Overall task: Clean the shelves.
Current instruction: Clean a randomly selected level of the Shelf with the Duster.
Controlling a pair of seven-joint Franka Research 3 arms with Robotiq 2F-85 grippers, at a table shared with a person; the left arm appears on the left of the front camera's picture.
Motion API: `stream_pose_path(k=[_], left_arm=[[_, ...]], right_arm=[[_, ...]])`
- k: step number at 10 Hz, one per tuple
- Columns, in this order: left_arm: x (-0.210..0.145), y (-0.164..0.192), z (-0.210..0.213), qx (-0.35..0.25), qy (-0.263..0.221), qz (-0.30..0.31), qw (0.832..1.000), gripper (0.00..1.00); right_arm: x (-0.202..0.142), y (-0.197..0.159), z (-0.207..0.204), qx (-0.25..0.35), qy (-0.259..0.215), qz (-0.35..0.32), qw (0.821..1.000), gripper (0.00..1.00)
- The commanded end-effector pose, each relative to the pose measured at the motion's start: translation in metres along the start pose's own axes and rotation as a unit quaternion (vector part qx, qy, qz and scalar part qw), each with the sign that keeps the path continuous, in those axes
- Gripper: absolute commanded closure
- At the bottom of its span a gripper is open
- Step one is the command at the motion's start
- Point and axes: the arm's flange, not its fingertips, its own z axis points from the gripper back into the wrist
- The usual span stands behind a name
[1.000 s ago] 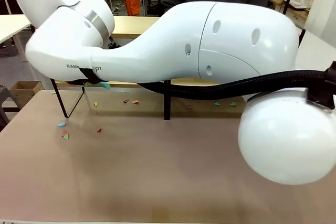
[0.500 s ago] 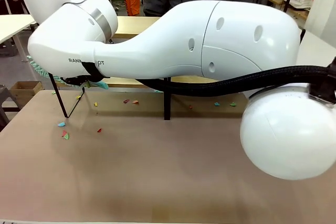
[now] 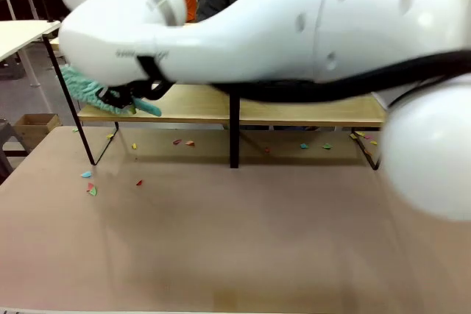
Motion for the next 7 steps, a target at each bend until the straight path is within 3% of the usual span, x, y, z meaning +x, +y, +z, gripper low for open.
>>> stream_pose_path(k=[1,4,7], left_arm=[[-0.001,0.000,-0.001,-0.003,-0.001,-0.001,1.000,0.00],[-0.001,0.000,-0.001,-0.003,-0.001,-0.001,1.000,0.00],[-0.001,0.000,-0.001,-0.003,-0.001,-0.001,1.000,0.00]], right_arm=[[-0.120,-0.042,0.033,0.029,0.000,-0.055,0.998,0.88],[-0.232,-0.092,0.087,0.045,0.073,-0.089,0.992,0.88],[-0.340,-0.144,0.140,0.127,0.114,-0.116,0.978,0.88]])
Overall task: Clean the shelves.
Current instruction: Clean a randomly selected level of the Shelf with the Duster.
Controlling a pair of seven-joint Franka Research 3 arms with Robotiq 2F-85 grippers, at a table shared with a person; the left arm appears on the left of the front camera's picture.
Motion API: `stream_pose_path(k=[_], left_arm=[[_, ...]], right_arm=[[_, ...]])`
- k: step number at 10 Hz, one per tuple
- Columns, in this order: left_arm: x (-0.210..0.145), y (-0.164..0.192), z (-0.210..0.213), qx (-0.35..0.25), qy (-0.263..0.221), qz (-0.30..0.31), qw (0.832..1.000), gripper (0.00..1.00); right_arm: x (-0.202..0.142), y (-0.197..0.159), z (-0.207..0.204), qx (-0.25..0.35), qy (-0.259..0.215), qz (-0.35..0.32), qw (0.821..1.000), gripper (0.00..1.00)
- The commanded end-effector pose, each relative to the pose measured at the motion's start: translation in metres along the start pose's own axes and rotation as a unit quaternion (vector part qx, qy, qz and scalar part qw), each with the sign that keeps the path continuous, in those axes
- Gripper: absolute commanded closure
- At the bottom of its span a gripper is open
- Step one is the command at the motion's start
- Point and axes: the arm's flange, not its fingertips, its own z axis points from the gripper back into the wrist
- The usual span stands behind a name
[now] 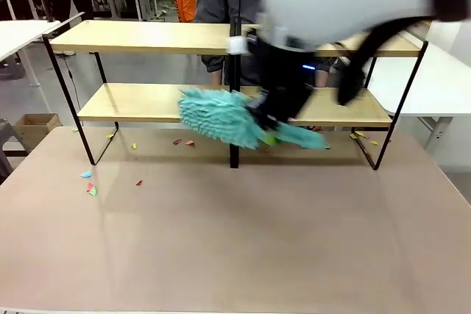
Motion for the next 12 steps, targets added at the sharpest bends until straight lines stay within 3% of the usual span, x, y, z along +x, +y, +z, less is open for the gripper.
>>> stream_pose_path(k=[1,3,4,5,7,8,10,12], left_arm=[[-0.001,0.000,-0.001,-0.003,-0.001,0.000,1.000,0.00],[-0.001,0.000,-0.001,-0.003,-0.001,0.000,1.000,0.00],[-0.001,0.000,-0.001,-0.003,-0.001,0.000,1.000,0.00],[-0.001,0.000,-0.001,-0.003,-0.001,0.000,1.000,0.00],[-0.001,0.000,-0.001,-0.003,-0.001,0.000,1.000,0.00],[-0.001,0.000,-0.001,-0.003,-0.001,0.000,1.000,0.00],[-0.001,0.000,-0.001,-0.003,-0.001,0.000,1.000,0.00],[-0.001,0.000,-0.001,-0.003,-0.001,0.000,1.000,0.00]], right_arm=[[-0.077,-0.050,0.027,0.060,0.033,0.008,0.998,0.88],[-0.127,-0.074,0.036,0.114,0.034,0.004,0.993,0.88],[-0.119,-0.060,0.021,0.117,0.044,-0.030,0.992,0.88],[-0.120,-0.065,0.031,0.092,0.042,0.009,0.995,0.88],[-0.136,-0.070,0.033,0.100,0.048,-0.006,0.994,0.88],[-0.126,-0.076,0.031,0.153,0.045,0.010,0.987,0.88],[-0.158,-0.125,0.056,0.221,0.064,-0.002,0.973,0.88],[-0.210,-0.179,0.088,0.272,0.091,-0.025,0.958,0.88]])
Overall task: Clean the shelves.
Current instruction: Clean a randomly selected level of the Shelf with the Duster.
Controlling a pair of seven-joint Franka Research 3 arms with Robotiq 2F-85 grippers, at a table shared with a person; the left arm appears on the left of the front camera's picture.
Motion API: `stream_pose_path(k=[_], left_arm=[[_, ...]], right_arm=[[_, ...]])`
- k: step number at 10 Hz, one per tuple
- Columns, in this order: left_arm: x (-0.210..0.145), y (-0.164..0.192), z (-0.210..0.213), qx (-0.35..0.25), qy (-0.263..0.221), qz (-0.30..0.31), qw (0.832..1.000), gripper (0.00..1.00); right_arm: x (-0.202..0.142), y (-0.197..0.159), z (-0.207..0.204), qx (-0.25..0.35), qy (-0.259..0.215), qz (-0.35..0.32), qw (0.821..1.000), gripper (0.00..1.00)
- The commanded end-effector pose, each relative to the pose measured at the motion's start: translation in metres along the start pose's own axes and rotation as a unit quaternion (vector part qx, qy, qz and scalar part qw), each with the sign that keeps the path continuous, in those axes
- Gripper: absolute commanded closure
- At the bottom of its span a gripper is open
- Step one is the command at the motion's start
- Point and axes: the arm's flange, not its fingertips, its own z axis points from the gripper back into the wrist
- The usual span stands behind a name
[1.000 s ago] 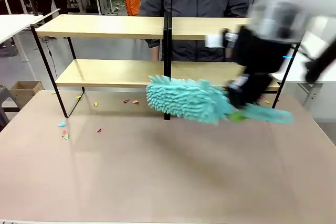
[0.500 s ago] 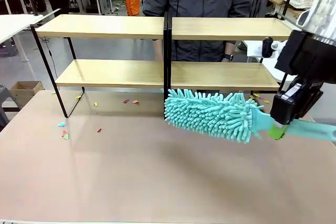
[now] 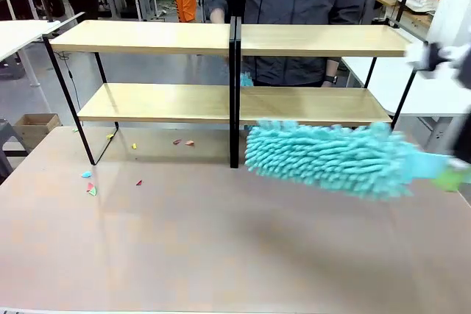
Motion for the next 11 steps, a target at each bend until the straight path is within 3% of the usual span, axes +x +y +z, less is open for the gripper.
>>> stream_pose_path(k=[1,3,4,7,9,10,11], left_arm=[[-0.001,0.000,-0.001,-0.003,-0.001,0.000,1.000,0.00],[-0.001,0.000,-0.001,-0.003,-0.001,0.000,1.000,0.00],[-0.001,0.000,-0.001,-0.003,-0.001,0.000,1.000,0.00],[-0.001,0.000,-0.001,-0.003,-0.001,0.000,1.000,0.00],[-0.001,0.000,-0.001,-0.003,-0.001,0.000,1.000,0.00],[-0.001,0.000,-0.001,-0.003,-0.001,0.000,1.000,0.00],[-0.001,0.000,-0.001,-0.003,-0.001,0.000,1.000,0.00]], right_arm=[[-0.049,-0.031,0.054,0.056,0.013,-0.017,0.998,0.88],[-0.093,-0.057,0.101,0.106,-0.026,0.007,0.994,0.88],[-0.108,-0.066,0.118,0.125,-0.017,0.034,0.991,0.88],[-0.164,-0.107,0.155,0.164,0.040,-0.007,0.986,0.88],[-0.197,-0.134,0.157,0.186,-0.041,-0.067,0.979,0.88],[-0.174,-0.126,0.135,0.110,-0.090,-0.193,0.971,0.88],[-0.127,-0.151,0.101,0.185,-0.004,-0.039,0.982,0.88]])
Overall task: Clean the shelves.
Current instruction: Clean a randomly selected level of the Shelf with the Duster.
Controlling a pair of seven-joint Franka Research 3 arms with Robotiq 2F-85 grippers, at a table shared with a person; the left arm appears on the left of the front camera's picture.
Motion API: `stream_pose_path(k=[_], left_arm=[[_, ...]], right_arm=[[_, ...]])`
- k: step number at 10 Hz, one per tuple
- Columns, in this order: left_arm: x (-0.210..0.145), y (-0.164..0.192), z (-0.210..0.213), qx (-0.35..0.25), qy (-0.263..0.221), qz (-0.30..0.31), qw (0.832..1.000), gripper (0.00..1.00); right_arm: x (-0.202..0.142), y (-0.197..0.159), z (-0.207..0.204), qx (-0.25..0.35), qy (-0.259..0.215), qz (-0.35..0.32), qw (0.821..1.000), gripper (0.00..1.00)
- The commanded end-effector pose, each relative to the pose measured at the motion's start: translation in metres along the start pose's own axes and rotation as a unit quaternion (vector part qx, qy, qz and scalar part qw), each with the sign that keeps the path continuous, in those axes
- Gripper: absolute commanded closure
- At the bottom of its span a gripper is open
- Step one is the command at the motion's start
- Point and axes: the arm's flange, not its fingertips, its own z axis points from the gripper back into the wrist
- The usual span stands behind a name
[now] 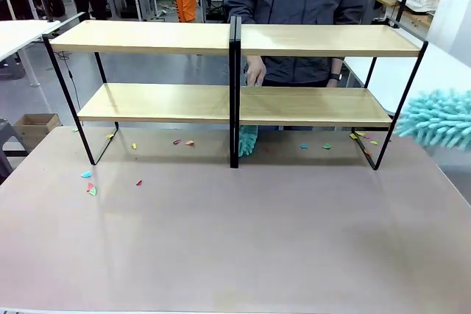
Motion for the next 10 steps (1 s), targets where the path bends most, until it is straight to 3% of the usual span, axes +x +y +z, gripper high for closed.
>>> stream_pose_path(k=[1,2,3,5,7,8,9,10], left_arm=[[-0.001,0.000,-0.001,-0.003,-0.001,0.000,1.000,0.00],[-0.001,0.000,-0.001,-0.003,-0.001,0.000,1.000,0.00],[-0.001,0.000,-0.001,-0.003,-0.001,0.000,1.000,0.00],[-0.001,0.000,-0.001,-0.003,-0.001,0.000,1.000,0.00],[-0.001,0.000,-0.001,-0.003,-0.001,0.000,1.000,0.00],[-0.001,0.000,-0.001,-0.003,-0.001,0.000,1.000,0.00],[-0.001,0.000,-0.001,-0.003,-0.001,0.000,1.000,0.00],[-0.001,0.000,-0.001,-0.003,-0.001,0.000,1.000,0.00]], right_arm=[[0.038,0.000,-0.020,0.016,0.058,0.052,0.997,0.88],[0.038,0.000,-0.020,0.016,0.058,0.052,0.997,0.88],[0.010,-0.001,-0.008,0.003,0.018,0.012,1.000,0.88],[0.030,-0.022,0.010,0.031,0.071,0.018,0.997,0.88],[0.018,-0.046,0.030,0.037,0.094,-0.005,0.995,0.88],[0.009,-0.051,0.034,0.046,0.089,-0.001,0.995,0.88],[0.010,-0.053,0.036,0.060,0.049,0.005,0.997,0.88],[0.055,-0.057,-0.018,0.044,0.082,0.007,0.996,0.88]])
